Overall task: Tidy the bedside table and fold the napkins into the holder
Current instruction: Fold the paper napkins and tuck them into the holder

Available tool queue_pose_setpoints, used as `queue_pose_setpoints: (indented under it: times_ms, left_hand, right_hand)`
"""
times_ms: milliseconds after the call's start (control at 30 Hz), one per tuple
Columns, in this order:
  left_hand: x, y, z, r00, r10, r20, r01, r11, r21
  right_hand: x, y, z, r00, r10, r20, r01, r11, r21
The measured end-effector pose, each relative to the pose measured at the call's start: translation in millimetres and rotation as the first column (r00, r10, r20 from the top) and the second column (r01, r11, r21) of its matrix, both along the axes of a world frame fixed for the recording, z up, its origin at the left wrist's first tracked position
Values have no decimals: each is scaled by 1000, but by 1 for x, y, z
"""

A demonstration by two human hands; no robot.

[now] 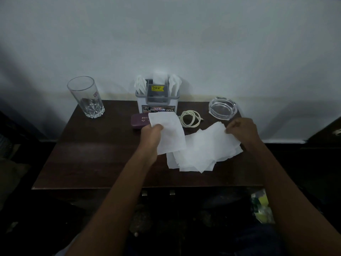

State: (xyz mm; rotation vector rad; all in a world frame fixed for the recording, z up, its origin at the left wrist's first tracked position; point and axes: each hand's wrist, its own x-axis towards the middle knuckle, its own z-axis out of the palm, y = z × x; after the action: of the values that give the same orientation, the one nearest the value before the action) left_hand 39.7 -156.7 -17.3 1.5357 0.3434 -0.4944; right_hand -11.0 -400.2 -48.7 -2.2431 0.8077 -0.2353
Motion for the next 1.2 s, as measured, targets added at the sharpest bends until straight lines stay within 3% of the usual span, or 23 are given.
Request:
queue_pose_setpoints:
  times_ms: [100, 300, 633, 733, 833, 933, 1067, 1200]
  left_hand:
    - [0, -1, 0, 1000, -4, 4, 4, 1000, 4]
    - [-1, -2, 0, 1000, -25, 7, 25, 1000, 17]
    - [-1, -3, -1, 999, -42, 0, 42, 999, 32]
    - [-2, -4, 0, 999, -38, 6, 38, 999, 24]
    - [-3, -3, 2, 1000, -8, 22, 9, 1000, -12]
    - [-2, -2, 2, 999, 22, 29, -21, 1000, -4]
    - [-3, -4, 3, 999, 40, 35, -40, 999, -1]
    - [-3, -5, 4, 999, 41, 29, -42, 999, 4]
  right_hand:
    - [1, 1, 15, 994, -14, 107, 5, 997, 82]
    - [3, 12, 54, 944, 109, 311, -131, 990, 53]
    - [-5, 15, 78, 916, 169, 364, -208, 976, 71]
    - [-9, 19, 94, 876, 145, 461, -280, 930, 239]
    - [-6, 22, 95, 837, 6, 548, -335, 796, 503]
    - [-4, 20, 73, 894, -108, 434, -202, 768, 607]
    - [-9, 16, 32, 996, -69, 58, 31, 865, 501]
    - [-6, 9, 16, 993, -82, -82, 109, 901, 421]
